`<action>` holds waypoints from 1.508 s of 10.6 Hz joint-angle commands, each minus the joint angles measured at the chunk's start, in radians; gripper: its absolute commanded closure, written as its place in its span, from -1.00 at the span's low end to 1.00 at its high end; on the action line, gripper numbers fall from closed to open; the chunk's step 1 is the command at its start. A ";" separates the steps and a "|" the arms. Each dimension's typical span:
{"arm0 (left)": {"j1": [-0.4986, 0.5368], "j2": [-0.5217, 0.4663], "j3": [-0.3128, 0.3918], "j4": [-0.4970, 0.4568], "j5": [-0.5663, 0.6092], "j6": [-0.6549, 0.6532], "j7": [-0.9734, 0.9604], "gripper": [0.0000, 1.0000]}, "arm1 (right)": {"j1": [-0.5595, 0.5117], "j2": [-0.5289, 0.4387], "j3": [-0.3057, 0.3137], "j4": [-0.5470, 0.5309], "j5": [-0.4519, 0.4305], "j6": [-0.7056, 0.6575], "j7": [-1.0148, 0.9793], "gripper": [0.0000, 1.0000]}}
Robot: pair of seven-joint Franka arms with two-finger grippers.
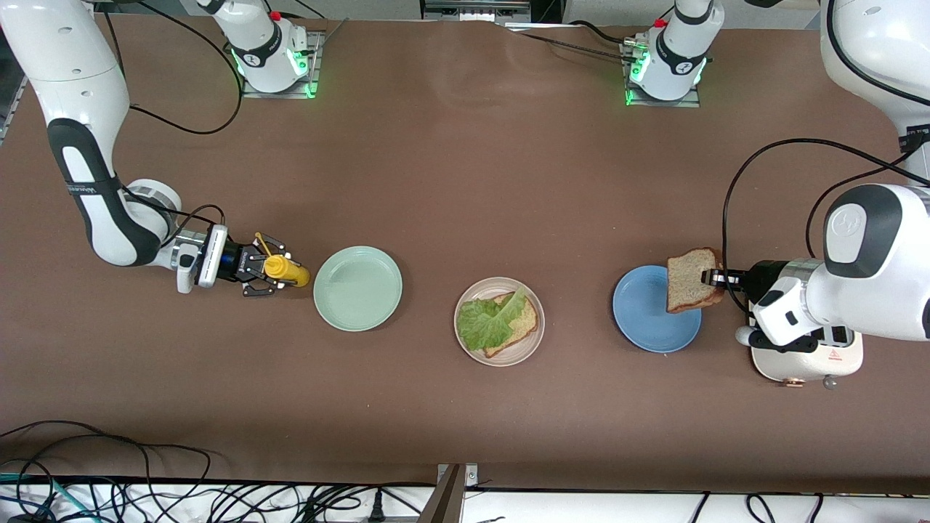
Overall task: Make sandwich on beige plate with both arms
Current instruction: 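Grasp the yellow mustard bottle with the right gripper, then carry the mustard bottle with the right gripper over the lettuce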
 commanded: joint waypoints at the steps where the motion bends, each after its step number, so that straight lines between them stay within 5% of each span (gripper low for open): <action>1: -0.005 0.003 0.004 0.012 0.024 -0.009 0.013 1.00 | 0.003 -0.024 0.002 0.035 0.002 0.007 0.125 1.00; 4: -0.005 0.001 0.004 0.012 0.023 -0.009 0.012 1.00 | 0.036 -0.044 0.004 0.098 -0.057 0.076 0.291 1.00; 6: -0.005 0.001 0.004 0.012 0.023 -0.009 0.010 1.00 | 0.065 -0.064 0.019 0.159 -0.181 0.154 0.456 1.00; 10: -0.005 0.001 0.004 0.012 0.023 -0.009 0.010 1.00 | 0.134 -0.061 0.097 0.316 -0.590 0.294 0.947 1.00; 13: -0.005 0.001 0.004 0.012 0.023 -0.010 0.010 1.00 | 0.278 -0.018 0.091 0.452 -0.828 0.320 1.258 1.00; 16: -0.005 0.003 0.004 0.010 0.023 -0.009 0.012 1.00 | 0.403 0.045 0.083 0.593 -1.201 0.310 1.567 1.00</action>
